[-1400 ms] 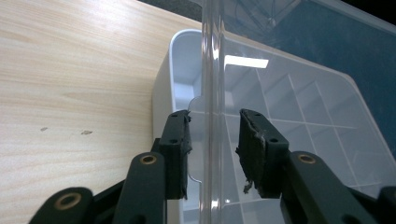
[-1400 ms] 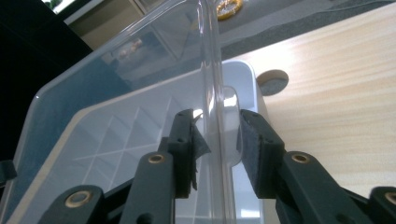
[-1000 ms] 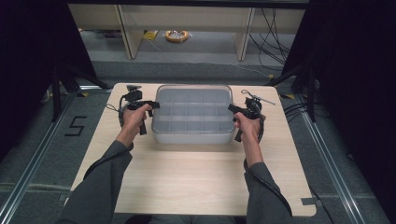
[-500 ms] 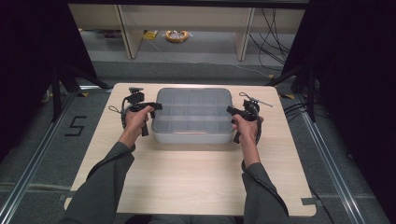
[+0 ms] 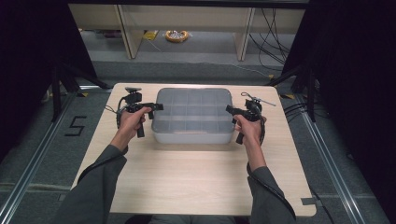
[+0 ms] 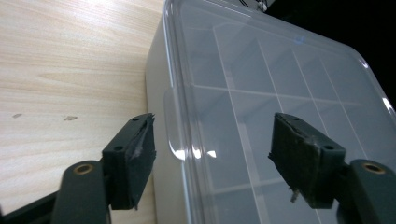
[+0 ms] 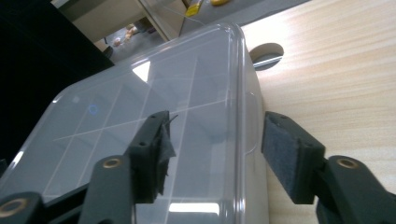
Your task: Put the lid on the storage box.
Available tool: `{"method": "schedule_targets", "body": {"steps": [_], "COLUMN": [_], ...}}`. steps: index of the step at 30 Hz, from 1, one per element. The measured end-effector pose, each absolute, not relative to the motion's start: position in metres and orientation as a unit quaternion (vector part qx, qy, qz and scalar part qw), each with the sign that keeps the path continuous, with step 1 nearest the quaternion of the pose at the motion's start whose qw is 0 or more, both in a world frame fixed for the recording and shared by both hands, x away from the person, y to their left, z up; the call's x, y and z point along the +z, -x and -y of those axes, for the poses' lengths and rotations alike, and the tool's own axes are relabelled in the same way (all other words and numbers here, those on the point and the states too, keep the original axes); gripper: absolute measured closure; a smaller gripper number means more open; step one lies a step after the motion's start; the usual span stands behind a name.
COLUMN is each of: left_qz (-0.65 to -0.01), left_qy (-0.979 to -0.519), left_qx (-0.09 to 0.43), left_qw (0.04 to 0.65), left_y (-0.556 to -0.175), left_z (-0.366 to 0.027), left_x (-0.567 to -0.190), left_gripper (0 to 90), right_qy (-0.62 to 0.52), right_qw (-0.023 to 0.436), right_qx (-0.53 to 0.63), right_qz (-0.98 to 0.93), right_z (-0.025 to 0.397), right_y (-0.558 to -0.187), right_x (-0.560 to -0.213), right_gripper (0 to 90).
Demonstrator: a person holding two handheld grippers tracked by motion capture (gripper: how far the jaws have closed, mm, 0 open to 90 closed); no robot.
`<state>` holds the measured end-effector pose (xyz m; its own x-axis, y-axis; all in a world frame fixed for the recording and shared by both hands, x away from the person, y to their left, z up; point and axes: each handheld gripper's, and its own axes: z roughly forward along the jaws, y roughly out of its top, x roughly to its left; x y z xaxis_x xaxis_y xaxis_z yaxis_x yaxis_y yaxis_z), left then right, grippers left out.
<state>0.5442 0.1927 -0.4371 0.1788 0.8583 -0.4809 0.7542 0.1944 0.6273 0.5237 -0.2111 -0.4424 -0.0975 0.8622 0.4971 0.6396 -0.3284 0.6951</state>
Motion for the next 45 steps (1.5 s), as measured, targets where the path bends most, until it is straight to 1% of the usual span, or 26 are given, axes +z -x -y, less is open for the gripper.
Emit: {"method": "schedule_targets", "body": {"steps": [1,5,8,9,10,12,14,16,18,22,23,24,26,27,28,30,32,33,34,35,36,38,40,41,44,45], "left_qz": [-0.631,-0.615,-0.603,-0.602,-0.601,-0.594,-0.586,-0.576,-0.564,-0.547,-0.543,-0.538,-0.531,-0.529,-0.527,-0.525,-0.527,-0.526,-0.525,-0.524,-0.52,-0.519,-0.512,-0.513,-0.505,-0.502], "left_qy": [-0.639,-0.648,-0.659,-0.66,-0.658,-0.659,-0.665,-0.672,-0.68,-0.686,-0.686,-0.688,-0.69,-0.69,-0.69,-0.696,-0.691,-0.691,-0.692,-0.693,-0.695,-0.697,-0.701,-0.702,-0.708,-0.71], "left_qx": [0.064,0.063,0.062,0.059,0.057,0.054,0.055,0.066,0.068,0.065,0.062,0.061,0.062,0.064,0.062,0.057,0.058,0.057,0.057,0.058,0.057,0.056,0.057,0.06,0.063,0.064], "left_qw": [0.434,0.444,0.444,0.446,0.45,0.458,0.46,0.461,0.464,0.475,0.48,0.484,0.488,0.49,0.492,0.487,0.492,0.492,0.492,0.492,0.494,0.493,0.493,0.49,0.49,0.49], "left_y": [-0.54,-0.526,-0.516,-0.513,-0.509,-0.502,-0.494,-0.487,-0.478,-0.464,-0.46,-0.455,-0.45,-0.446,-0.442,-0.438,-0.434,-0.432,-0.43,-0.428,-0.426,-0.422,-0.418,-0.416,-0.411,-0.41], "left_z": [-0.195,-0.201,-0.203,-0.204,-0.204,-0.204,-0.205,-0.203,-0.201,-0.196,-0.195,-0.194,-0.193,-0.192,-0.192,-0.191,-0.191,-0.191,-0.19,-0.189,-0.189,-0.187,-0.186,-0.185,-0.183,-0.183], "left_x": [-0.436,-0.433,-0.432,-0.432,-0.432,-0.432,-0.432,-0.433,-0.434,-0.434,-0.434,-0.434,-0.435,-0.436,-0.438,-0.44,-0.44,-0.44,-0.44,-0.44,-0.441,-0.443,-0.446,-0.447,-0.449,-0.449], "left_gripper": [28.5,27.3,26.4,26.1,25.9,25.5,24.7,23.8,23.2,22.1,21.9,21.6,21.1,21.0,20.6,19.2,17.0,16.5,15.3,15.1,15.1,15.1,15.0,15.0,15.1,15.1], "right_qy": [-0.653,-0.642,-0.641,-0.648,-0.627,-0.615,-0.632,-0.622,-0.604,-0.596,-0.611,-0.608,-0.601,-0.583,-0.595,-0.584,-0.571,-0.59,-0.585,-0.578,-0.587,-0.573,-0.568,-0.587,-0.569,-0.573], "right_qw": [0.125,0.127,0.124,0.112,0.132,0.142,0.122,0.123,0.141,0.14,0.128,0.128,0.132,0.148,0.135,0.144,0.151,0.13,0.135,0.149,0.131,0.148,0.148,0.126,0.146,0.144], "right_qx": [0.48,0.48,0.483,0.483,0.487,0.487,0.484,0.489,0.487,0.491,0.488,0.49,0.491,0.492,0.492,0.496,0.494,0.495,0.496,0.494,0.498,0.493,0.491,0.493,0.495,0.495], "right_qz": [-0.573,-0.584,-0.584,-0.579,-0.594,-0.604,-0.593,-0.599,-0.615,-0.62,-0.61,-0.612,-0.617,-0.63,-0.621,-0.626,-0.638,-0.624,-0.627,-0.632,-0.625,-0.638,-0.643,-0.63,-0.641,-0.638], "right_z": [0.213,0.215,0.216,0.214,0.219,0.221,0.218,0.22,0.223,0.222,0.218,0.218,0.216,0.218,0.214,0.214,0.215,0.211,0.212,0.214,0.212,0.215,0.214,0.21,0.213,0.211], "right_y": [-0.523,-0.513,-0.507,-0.504,-0.504,-0.5,-0.494,-0.489,-0.488,-0.48,-0.476,-0.474,-0.47,-0.47,-0.466,-0.463,-0.461,-0.457,-0.456,-0.456,-0.453,-0.453,-0.45,-0.446,-0.445,-0.443], "right_x": [-0.442,-0.439,-0.437,-0.436,-0.438,-0.44,-0.438,-0.439,-0.441,-0.442,-0.441,-0.44,-0.44,-0.441,-0.44,-0.442,-0.443,-0.44,-0.441,-0.442,-0.441,-0.445,-0.446,-0.443,-0.444,-0.444], "right_gripper": [41.9,40.2,39.0,38.4,37.8,37.5,37.0,36.7,36.4,34.2,33.7,33.1,32.4,32.0,31.5,30.5,30.5,30.4,30.2,29.6,29.0,28.0,27.7,27.4,26.5,26.3]}}
